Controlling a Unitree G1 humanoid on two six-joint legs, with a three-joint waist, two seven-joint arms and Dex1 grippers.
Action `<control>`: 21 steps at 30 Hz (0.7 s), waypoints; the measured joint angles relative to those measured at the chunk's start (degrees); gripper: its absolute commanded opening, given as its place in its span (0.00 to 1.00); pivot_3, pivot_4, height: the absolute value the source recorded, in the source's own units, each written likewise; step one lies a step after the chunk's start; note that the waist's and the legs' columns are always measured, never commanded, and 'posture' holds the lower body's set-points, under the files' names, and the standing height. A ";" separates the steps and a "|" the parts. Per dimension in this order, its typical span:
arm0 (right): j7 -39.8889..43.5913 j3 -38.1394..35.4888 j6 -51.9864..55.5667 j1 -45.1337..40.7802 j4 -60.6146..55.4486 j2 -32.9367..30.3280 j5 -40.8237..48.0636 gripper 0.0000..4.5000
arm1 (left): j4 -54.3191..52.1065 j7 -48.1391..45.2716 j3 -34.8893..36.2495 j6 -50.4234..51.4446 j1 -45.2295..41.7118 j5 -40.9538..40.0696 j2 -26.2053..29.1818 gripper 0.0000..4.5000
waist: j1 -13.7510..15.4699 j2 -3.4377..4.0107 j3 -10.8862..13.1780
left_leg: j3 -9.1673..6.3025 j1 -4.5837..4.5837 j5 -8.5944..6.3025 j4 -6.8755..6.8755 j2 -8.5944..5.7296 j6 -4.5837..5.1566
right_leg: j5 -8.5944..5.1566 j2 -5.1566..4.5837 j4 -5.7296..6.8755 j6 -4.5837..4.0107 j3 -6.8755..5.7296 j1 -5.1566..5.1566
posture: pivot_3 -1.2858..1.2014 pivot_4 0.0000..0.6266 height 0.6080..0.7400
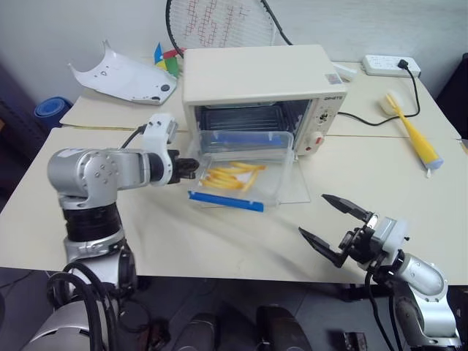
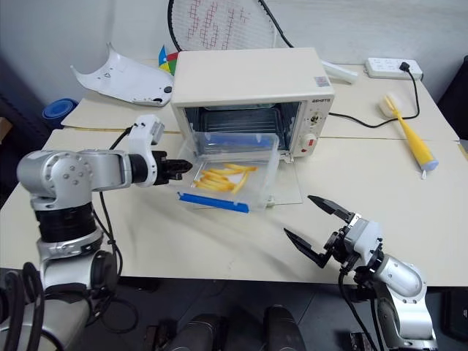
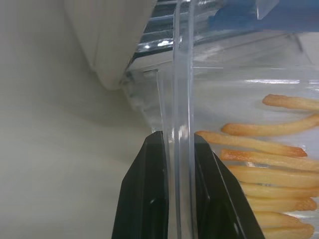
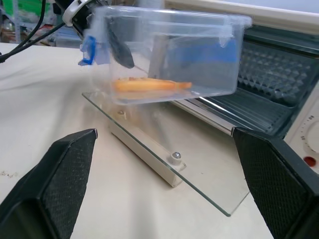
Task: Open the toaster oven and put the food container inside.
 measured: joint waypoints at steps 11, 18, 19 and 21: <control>-3.12 0.03 0.82 1.19 -1.94 0.29 -0.62 1.00 | 2.80 1.48 1.85 -7.95 -0.22 4.76 -6.62 0.62 | 0.64 -0.01 0.00 | 0.01 0.02 0.01 0.04 -0.02 -0.01 | 0.00 -0.01 -0.01 0.00 0.00 0.04 | 0.52 0.24 1.00; -3.90 0.30 1.68 0.70 -1.61 0.67 -1.45 1.00 | -0.85 -8.74 3.33 -16.83 5.13 1.31 0.13 0.62 | -0.04 0.00 0.00 | 0.03 0.05 0.02 -0.02 0.07 -0.06 | 0.00 0.04 0.01 0.00 -0.01 0.01 | 0.52 0.24 1.00; -3.81 0.49 2.86 0.82 -1.68 0.35 -1.38 1.00 | -2.27 -12.50 2.21 -19.72 8.19 1.14 4.34 0.62 | -0.49 0.00 0.00 | 0.03 0.06 0.02 -0.04 0.08 -0.08 | 0.00 0.04 0.01 0.00 0.00 0.01 | 0.52 0.24 1.00; -3.22 0.76 5.37 1.85 -1.82 -1.27 -0.94 0.96 | -2.90 -18.75 1.66 -25.37 12.67 1.29 10.02 0.53 | -0.62 0.02 0.01 | 0.01 0.06 0.02 -0.05 0.09 -0.09 | 0.00 0.04 -0.01 -0.01 -0.02 0.03 | 0.52 0.24 1.00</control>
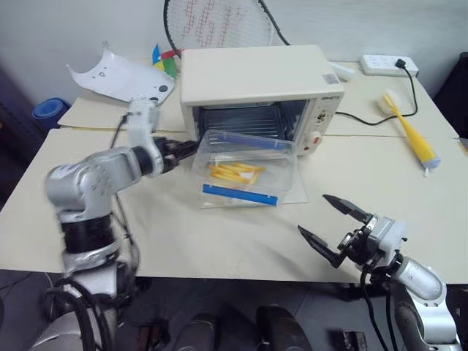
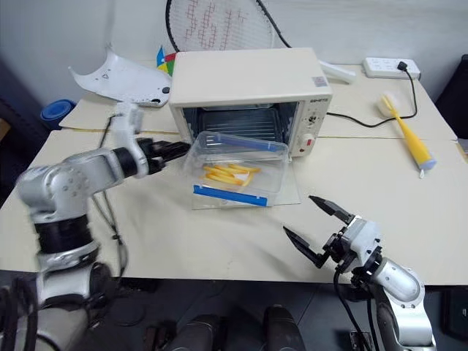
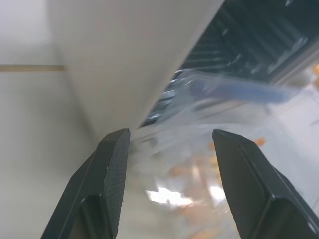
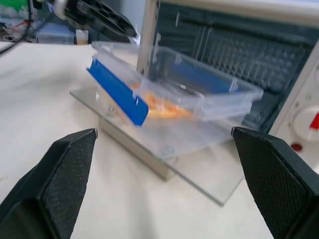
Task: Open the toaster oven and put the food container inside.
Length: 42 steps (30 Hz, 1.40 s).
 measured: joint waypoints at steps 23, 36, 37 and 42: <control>0.57 13.09 20.72 -20.07 -1.25 -2.01 -2.85 0.01 | -2.51 -33.62 -14.87 -40.80 17.90 3.30 7.13 0.00 | 1.37 0.06 0.03 | -0.07 0.00 -0.04 0.01 -0.04 0.17 | 0.01 -0.07 -0.18 -0.09 -0.03 0.15 | 0.52 0.24 1.00; -4.93 14.71 15.60 -45.85 23.71 4.95 -13.15 0.01 | 24.53 -16.45 -16.76 -57.79 -0.31 13.12 -12.64 0.00 | -0.21 0.01 0.04 | 0.02 -0.16 0.01 0.15 -0.06 0.09 | 0.02 -0.05 -0.01 -0.07 -0.08 -0.09 | 0.52 0.24 1.00; -5.72 14.69 13.85 -47.91 27.12 5.57 -14.37 0.01 | 27.15 -15.09 -15.96 -59.29 -1.91 13.46 -13.36 0.00 | -0.25 0.01 0.04 | 0.02 -0.16 0.01 0.14 -0.07 0.09 | 0.02 -0.05 -0.02 -0.07 -0.08 -0.11 | 0.52 0.24 1.00; -8.82 14.18 7.63 -53.32 37.62 7.18 -17.31 0.01 | 32.35 -12.90 -13.98 -64.21 -4.66 13.93 -14.58 0.00 | -0.47 0.01 0.04 | 0.02 -0.18 0.01 0.06 -0.07 0.09 | 0.03 -0.07 -0.01 -0.06 -0.09 -0.19 | 0.52 0.24 1.00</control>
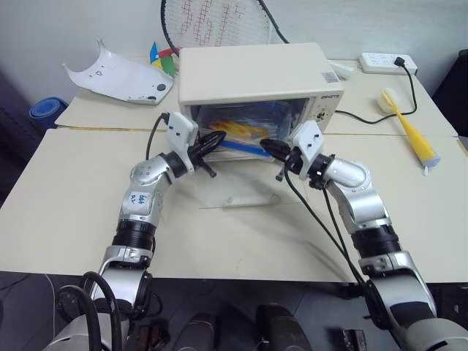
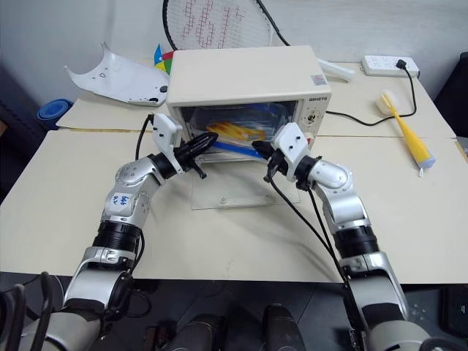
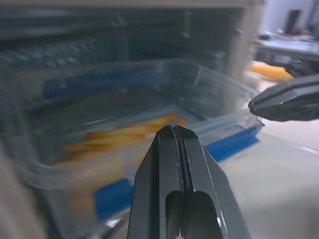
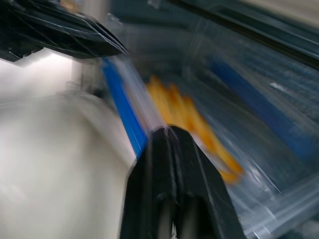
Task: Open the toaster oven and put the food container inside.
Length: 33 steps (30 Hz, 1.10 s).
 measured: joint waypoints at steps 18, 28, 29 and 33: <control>16.92 -11.02 2.46 27.76 -9.16 -18.39 7.98 0.00 | -24.82 -31.59 12.80 10.58 34.68 -14.68 30.06 0.66 | -1.02 0.04 0.01 | 0.03 -0.38 0.16 0.09 0.04 -0.04 | 0.09 -0.03 0.23 -0.19 0.12 -0.35 | 0.52 0.24 1.00; 24.86 -8.59 -9.79 17.50 4.48 -7.64 8.63 0.00 | -31.17 -28.74 15.24 14.95 35.30 -21.46 26.73 1.00 | -1.18 0.10 0.05 | 0.03 -0.59 0.18 0.07 0.11 -0.13 | 0.09 0.01 0.35 -0.20 0.06 -0.63 | 0.52 0.24 1.00; 24.98 -8.92 -10.06 16.68 4.29 -6.47 9.87 0.00 | -31.51 -27.85 15.79 15.74 35.34 -22.27 26.47 1.00 | -1.22 0.10 0.05 | 0.03 -0.59 0.18 0.08 0.11 -0.13 | 0.09 0.01 0.36 -0.20 0.06 -0.63 | 0.52 0.24 1.00; 23.46 -11.71 -8.95 13.49 2.24 -3.22 15.03 0.00 | -32.05 -24.35 18.55 18.00 35.31 -24.38 25.87 1.00 | -1.21 0.12 0.06 | 0.03 -0.58 0.20 0.08 0.11 -0.16 | 0.09 0.03 0.38 -0.20 0.07 -0.65 | 0.52 0.24 1.00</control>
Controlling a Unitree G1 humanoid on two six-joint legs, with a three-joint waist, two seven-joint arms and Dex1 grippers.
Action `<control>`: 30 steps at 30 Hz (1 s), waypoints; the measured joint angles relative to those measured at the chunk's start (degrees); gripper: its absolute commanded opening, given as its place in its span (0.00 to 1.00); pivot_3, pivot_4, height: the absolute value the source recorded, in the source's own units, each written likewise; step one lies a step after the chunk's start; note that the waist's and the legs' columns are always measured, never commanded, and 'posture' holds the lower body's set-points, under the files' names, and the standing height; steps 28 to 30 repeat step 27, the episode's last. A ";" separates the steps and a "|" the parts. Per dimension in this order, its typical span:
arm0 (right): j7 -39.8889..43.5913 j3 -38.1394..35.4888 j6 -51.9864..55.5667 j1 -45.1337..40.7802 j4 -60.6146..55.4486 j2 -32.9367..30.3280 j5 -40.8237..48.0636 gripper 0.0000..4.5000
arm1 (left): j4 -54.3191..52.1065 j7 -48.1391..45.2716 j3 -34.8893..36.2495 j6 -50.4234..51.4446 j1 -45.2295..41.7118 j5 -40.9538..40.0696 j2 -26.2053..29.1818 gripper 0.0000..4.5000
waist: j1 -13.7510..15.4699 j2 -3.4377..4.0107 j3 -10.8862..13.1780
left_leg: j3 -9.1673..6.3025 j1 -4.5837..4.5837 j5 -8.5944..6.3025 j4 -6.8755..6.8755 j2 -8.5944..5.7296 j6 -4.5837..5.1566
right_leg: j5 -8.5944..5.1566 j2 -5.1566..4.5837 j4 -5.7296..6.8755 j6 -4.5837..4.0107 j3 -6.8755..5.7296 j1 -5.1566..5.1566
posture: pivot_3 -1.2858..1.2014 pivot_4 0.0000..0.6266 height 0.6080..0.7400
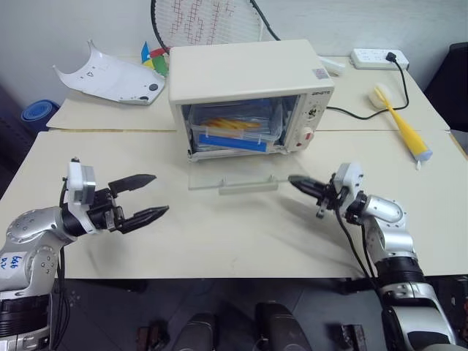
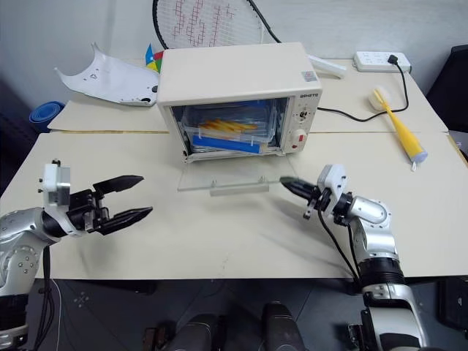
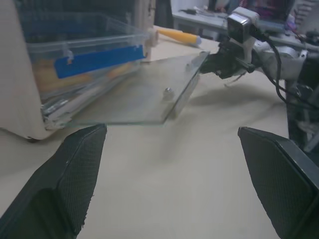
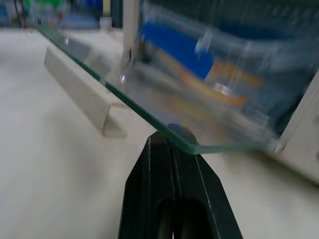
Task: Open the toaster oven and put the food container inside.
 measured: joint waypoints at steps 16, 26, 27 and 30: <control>4.52 -3.38 13.04 1.62 -11.11 -8.86 7.33 0.52 | 2.65 3.64 1.95 -12.81 8.05 9.59 -0.82 1.00 | 0.51 0.00 0.00 | -0.05 -0.11 -0.05 -0.17 -0.02 0.08 | 0.01 -0.04 -0.06 -0.01 -0.03 -0.01 | 0.52 0.24 1.00; 11.89 -3.97 2.03 21.29 -17.17 -12.56 3.92 0.99 | 0.04 3.09 4.13 -16.93 20.47 12.90 -0.50 1.00 | 1.02 0.00 0.00 | 0.06 0.13 -0.02 -0.11 0.06 0.06 | 0.03 0.00 -0.32 -0.04 0.03 0.25 | 0.52 0.24 1.00; 11.27 -4.04 1.39 22.17 -17.25 -12.43 3.71 0.99 | 0.01 3.94 4.17 -17.34 20.39 13.34 -0.74 1.00 | 1.25 0.00 0.00 | 0.07 0.14 -0.02 -0.10 0.05 0.06 | 0.04 0.00 -0.32 -0.04 0.04 0.25 | 0.52 0.24 1.00; 11.27 -4.04 1.39 22.17 -17.25 -12.43 3.71 0.99 | 0.01 3.94 4.17 -17.34 20.39 13.34 -0.74 1.00 | 1.25 0.00 0.00 | 0.07 0.14 -0.02 -0.10 0.05 0.06 | 0.04 0.00 -0.32 -0.04 0.04 0.25 | 0.52 0.24 1.00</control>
